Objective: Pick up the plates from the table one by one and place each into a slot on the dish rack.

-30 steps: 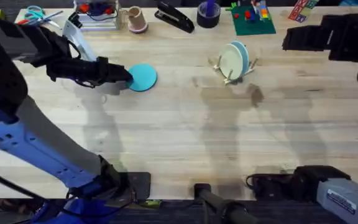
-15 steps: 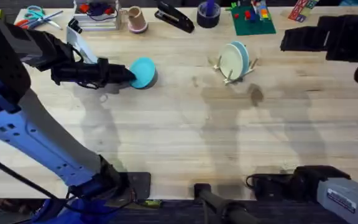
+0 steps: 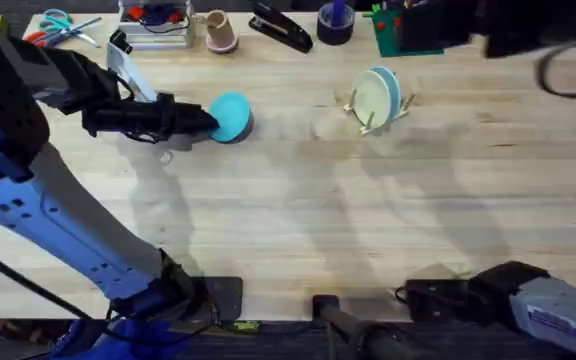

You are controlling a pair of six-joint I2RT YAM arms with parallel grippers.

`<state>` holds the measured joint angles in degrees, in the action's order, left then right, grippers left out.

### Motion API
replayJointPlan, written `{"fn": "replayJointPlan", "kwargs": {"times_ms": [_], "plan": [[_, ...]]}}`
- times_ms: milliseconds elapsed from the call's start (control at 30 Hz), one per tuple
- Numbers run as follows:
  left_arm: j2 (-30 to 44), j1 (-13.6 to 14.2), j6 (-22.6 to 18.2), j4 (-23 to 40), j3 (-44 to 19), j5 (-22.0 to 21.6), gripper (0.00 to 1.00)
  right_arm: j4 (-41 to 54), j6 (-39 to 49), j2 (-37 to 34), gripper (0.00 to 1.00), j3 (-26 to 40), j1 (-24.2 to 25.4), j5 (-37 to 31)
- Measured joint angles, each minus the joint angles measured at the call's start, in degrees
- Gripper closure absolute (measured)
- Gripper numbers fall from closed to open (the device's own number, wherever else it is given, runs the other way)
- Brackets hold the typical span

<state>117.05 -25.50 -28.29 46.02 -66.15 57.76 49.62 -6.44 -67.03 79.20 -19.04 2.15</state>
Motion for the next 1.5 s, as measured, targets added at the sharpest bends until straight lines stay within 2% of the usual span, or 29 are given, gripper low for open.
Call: {"fn": "replayJointPlan", "kwargs": {"times_ms": [233, 633, 933, 1500], "plan": [[0.0, 0.0, 0.0, 0.0, 0.0, 0.0, 0.959, -1.3, -0.8, -11.9, 0.007, 3.9, -7.6, 0.0], [0.0, 0.0, 0.0, 0.0, 0.0, 0.0, 0.959, -15.5, -2.4, -26.7, 0.006, 4.3, -15.4, 0.1], [0.0, 0.0, 0.0, 0.0, 0.0, 0.0, 0.96, -24.8, -8.1, -36.1, 0.011, 4.3, -17.5, 6.0], [0.0, 0.0, 0.0, 0.0, 0.0, 0.0, 0.96, -35.4, -22.6, -47.1, 0.011, 4.3, -19.2, 13.1]]}}
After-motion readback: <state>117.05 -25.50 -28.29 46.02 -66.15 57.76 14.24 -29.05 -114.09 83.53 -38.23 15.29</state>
